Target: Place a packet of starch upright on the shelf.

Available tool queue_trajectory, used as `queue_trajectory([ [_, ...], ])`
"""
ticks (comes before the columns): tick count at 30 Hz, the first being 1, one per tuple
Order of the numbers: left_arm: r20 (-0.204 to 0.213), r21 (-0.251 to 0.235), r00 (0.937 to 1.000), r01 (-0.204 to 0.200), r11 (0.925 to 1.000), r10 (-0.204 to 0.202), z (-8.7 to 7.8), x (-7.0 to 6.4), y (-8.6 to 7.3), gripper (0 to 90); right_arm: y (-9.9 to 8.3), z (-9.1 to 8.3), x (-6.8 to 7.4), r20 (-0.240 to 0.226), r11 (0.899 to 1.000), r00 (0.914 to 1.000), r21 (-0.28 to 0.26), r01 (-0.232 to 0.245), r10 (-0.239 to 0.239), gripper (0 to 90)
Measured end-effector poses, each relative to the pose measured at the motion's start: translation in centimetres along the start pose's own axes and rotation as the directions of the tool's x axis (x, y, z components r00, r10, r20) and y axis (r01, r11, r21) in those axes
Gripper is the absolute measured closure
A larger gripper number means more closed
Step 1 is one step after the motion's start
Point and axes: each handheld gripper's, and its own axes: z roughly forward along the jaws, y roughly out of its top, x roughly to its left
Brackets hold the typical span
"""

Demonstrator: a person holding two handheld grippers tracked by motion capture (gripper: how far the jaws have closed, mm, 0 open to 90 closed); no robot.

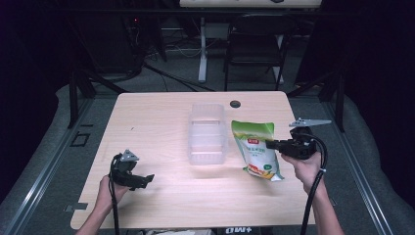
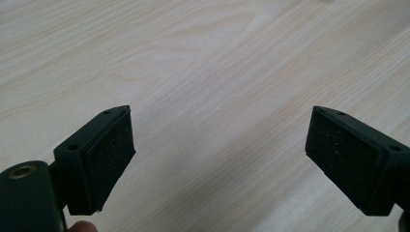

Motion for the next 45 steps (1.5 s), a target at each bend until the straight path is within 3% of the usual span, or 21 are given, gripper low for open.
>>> queue_trajectory([
  [10,0.003,-0.004,1.0,0.005,1.0,-0.005,0.0,0.0,-0.1,9.9,0.9,-0.1,0.0,0.009,1.0,0.9998,0.007,0.017,-0.017,90.0],
  [24,-0.001,0.002,1.0,0.005,1.0,-0.005,0.0,0.0,-0.1,9.9,1.9,-0.5,-0.2,-0.001,1.0,0.9999,-0.024,0.013,-0.013,90.0],
  [45,0.0,0.0,1.0,0.006,1.0,-0.006,0.0,0.0,-0.1,9.9,5.3,-1.5,0.5,0.009,0.998,0.9982,-0.034,0.06,-0.06,90.0],
])
